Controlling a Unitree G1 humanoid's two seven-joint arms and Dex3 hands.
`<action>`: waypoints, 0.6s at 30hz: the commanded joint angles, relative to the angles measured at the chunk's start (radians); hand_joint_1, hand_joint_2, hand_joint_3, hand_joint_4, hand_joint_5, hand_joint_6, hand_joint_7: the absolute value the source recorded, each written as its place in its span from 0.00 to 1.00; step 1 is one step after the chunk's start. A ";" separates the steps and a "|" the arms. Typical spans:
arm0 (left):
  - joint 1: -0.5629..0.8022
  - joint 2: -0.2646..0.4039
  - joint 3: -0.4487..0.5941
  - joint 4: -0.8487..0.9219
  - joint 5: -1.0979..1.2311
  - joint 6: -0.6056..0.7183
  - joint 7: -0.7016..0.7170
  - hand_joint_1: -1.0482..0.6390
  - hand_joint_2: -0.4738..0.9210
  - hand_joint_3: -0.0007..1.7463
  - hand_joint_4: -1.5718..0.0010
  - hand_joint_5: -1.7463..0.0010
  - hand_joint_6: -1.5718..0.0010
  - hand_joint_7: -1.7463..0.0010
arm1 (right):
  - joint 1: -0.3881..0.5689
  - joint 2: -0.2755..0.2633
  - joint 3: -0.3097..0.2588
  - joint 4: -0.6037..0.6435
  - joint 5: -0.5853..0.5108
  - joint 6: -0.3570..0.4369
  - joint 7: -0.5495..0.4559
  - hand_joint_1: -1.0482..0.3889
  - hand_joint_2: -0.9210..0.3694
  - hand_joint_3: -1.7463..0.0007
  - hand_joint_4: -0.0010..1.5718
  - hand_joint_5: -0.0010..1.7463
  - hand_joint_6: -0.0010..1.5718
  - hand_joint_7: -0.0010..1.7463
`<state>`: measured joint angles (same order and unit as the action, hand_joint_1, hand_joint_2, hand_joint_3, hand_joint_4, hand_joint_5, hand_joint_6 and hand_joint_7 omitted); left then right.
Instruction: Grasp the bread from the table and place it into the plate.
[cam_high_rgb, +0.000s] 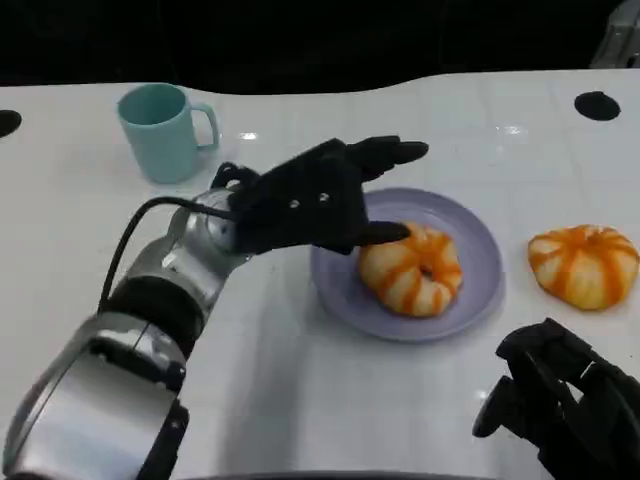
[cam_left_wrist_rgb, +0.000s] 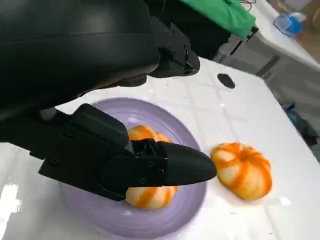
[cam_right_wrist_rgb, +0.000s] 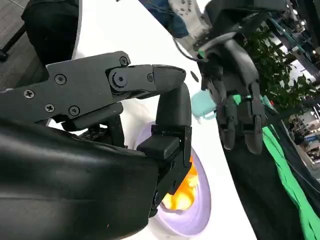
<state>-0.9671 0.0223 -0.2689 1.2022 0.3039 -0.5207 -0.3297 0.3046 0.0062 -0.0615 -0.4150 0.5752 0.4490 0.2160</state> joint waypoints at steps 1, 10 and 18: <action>0.070 -0.007 0.122 -0.051 -0.156 -0.023 -0.065 0.15 1.00 0.23 0.81 0.65 0.71 0.92 | -0.002 -0.007 -0.004 -0.006 0.005 -0.002 -0.003 0.37 0.00 0.86 0.35 0.98 0.33 0.80; 0.268 -0.045 0.291 -0.325 -0.461 0.146 -0.226 0.23 1.00 0.22 0.67 0.23 0.59 0.64 | -0.006 -0.010 -0.008 -0.010 0.009 0.008 -0.008 0.37 0.00 0.85 0.36 0.97 0.34 0.80; 0.515 -0.032 0.335 -0.719 -0.657 0.438 -0.281 0.25 1.00 0.23 0.65 0.17 0.64 0.43 | -0.003 -0.011 -0.011 -0.013 0.011 0.007 -0.006 0.37 0.00 0.85 0.36 0.97 0.34 0.80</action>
<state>-0.6036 -0.0308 0.0262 0.6831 -0.2350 -0.2309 -0.5727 0.2959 0.0062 -0.0631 -0.4152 0.5781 0.4553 0.2132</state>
